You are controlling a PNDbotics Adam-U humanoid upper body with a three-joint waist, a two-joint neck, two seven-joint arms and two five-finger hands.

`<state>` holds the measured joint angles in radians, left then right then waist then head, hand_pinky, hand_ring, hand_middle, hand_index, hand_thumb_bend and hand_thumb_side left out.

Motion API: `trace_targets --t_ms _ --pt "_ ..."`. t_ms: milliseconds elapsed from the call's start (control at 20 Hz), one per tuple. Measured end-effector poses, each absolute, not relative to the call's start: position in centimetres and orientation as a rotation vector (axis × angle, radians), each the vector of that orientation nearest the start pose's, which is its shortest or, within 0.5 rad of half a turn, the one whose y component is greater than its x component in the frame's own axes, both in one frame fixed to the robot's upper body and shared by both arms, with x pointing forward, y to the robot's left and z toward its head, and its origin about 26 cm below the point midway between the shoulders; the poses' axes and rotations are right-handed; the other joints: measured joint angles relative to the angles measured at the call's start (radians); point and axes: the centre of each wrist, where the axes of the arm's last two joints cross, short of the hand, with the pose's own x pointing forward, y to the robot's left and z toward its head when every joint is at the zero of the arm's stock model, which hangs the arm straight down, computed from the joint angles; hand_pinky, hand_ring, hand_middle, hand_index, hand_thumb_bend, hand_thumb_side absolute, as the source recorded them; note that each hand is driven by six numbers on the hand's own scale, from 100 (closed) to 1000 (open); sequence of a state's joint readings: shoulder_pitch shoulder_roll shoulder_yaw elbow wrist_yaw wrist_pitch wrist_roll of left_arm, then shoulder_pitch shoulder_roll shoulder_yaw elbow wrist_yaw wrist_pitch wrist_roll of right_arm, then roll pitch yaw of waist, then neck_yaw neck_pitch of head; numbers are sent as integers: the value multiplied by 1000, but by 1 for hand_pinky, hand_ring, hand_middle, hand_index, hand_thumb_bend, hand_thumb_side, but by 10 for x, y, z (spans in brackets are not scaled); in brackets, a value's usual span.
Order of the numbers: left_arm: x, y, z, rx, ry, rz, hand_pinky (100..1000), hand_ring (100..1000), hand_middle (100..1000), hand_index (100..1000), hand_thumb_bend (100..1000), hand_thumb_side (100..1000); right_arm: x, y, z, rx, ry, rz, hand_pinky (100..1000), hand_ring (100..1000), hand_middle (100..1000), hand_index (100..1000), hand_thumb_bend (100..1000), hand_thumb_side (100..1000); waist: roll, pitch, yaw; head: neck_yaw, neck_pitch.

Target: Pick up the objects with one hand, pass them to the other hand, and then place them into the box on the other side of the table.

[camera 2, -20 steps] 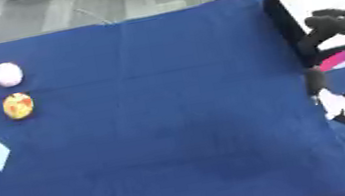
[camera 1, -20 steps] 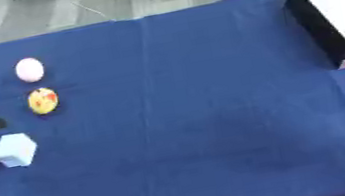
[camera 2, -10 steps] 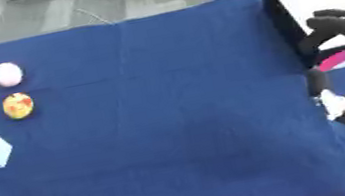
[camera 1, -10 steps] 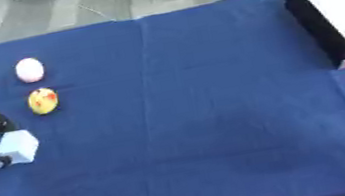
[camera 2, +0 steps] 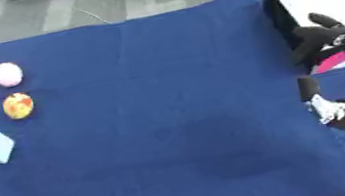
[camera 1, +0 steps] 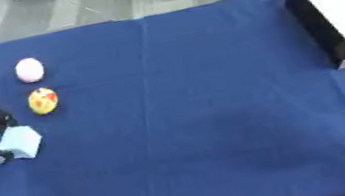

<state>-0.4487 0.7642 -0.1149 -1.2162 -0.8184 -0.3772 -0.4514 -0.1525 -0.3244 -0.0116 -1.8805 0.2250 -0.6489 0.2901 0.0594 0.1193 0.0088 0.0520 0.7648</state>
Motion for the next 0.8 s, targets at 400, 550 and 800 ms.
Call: trace_targets --t_ms 400,550,800 --pt "370 404 155 861 -1224 -1715 786 599 505 677 323 100 315 -252 142 -648 3353 -1559 1000 512 527 927 100 470 1 -1 9 -12 0" --pt "369 398 165 874 -1262 -1728 787 600 505 676 325 100 326 -237 148 -1087 3247 -1684 1000 519 526 936 100 425 1 -3 12 -18 0" --pt "366 384 182 888 -1354 -1758 789 600 506 677 326 100 344 -208 157 -1858 2903 -1913 1000 549 563 948 100 588 6 -7 22 -37 4"
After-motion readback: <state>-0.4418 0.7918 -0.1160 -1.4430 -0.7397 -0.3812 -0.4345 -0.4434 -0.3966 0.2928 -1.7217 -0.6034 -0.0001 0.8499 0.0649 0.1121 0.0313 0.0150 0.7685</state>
